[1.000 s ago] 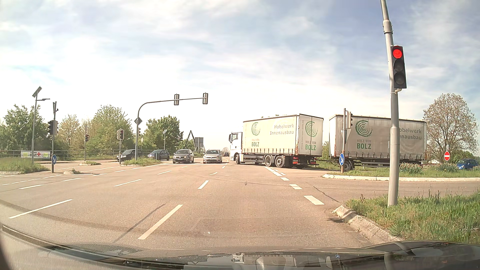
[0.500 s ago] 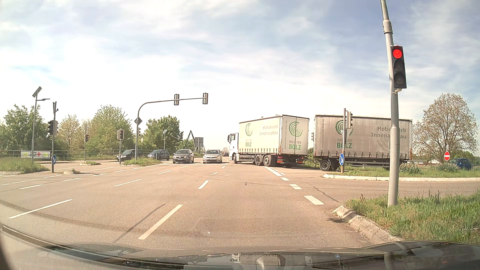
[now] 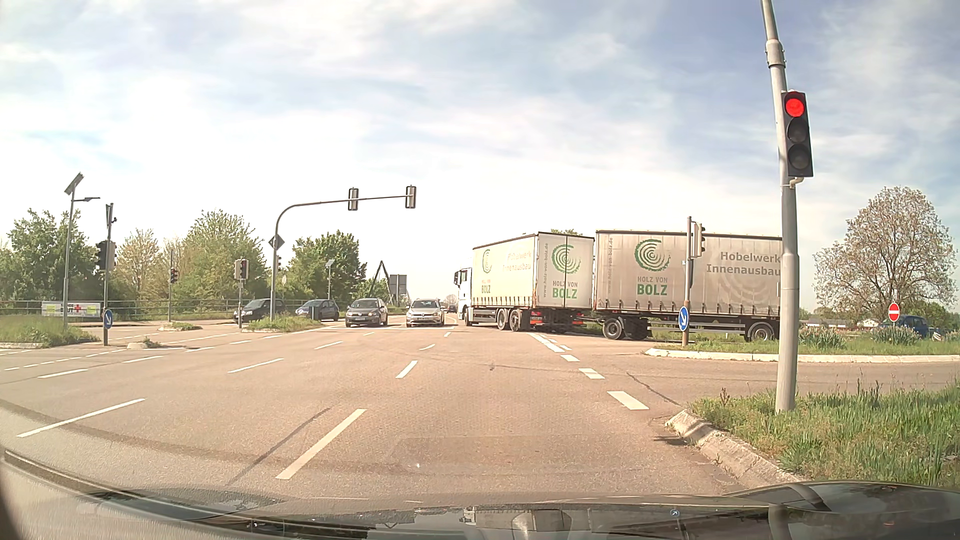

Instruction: Follow the waypoints while adhering to traffic rules and regulations

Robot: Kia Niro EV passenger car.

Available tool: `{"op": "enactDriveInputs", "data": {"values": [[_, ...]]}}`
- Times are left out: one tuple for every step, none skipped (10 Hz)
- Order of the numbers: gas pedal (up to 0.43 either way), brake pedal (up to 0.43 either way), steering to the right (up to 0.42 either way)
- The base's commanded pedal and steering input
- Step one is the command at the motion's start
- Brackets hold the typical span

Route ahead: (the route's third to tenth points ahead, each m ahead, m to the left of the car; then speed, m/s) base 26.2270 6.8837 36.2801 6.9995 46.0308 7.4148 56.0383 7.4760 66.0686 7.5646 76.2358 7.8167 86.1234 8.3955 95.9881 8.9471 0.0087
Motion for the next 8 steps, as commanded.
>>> {"op": "enactDriveInputs", "data": {"values": [[0.0,0.213,0.006],[0.0,0.213,0.005],[0.0,0.213,0.006],[0.0,0.213,0.005],[0.0,0.213,0.006],[0.0,0.213,0.005],[0.0,0.207,0.005],[0.0,0.207,0.005]]}}
